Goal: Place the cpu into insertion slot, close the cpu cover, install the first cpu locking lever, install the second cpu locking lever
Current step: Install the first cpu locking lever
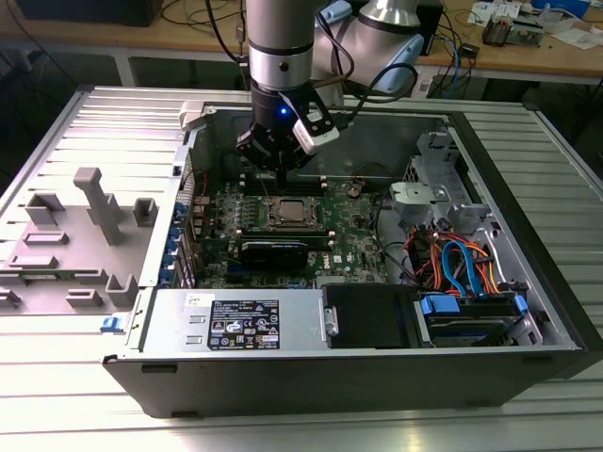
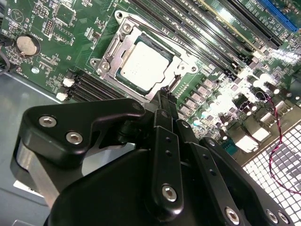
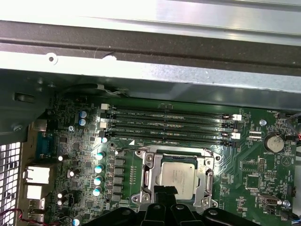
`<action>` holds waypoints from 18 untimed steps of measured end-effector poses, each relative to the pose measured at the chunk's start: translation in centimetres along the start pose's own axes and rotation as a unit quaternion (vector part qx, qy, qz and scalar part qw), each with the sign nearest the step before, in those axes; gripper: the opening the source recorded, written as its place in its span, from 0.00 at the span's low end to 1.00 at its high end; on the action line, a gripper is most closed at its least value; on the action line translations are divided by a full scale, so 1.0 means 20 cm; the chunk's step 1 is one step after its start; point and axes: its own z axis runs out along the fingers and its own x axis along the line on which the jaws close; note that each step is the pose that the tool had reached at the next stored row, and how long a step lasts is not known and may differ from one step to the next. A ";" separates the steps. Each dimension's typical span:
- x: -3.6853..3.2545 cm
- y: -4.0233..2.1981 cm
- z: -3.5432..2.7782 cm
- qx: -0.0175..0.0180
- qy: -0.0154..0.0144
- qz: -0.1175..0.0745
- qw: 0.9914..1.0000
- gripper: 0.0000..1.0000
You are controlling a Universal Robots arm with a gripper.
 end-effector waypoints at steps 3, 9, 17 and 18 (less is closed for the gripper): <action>0.005 0.000 0.000 0.000 0.000 0.000 1.000 0.11; 0.010 0.001 0.000 0.000 0.000 0.000 1.000 0.11; 0.026 0.002 -0.001 0.000 0.000 0.000 1.000 0.11; 0.029 0.002 -0.001 0.000 0.000 0.000 1.000 0.11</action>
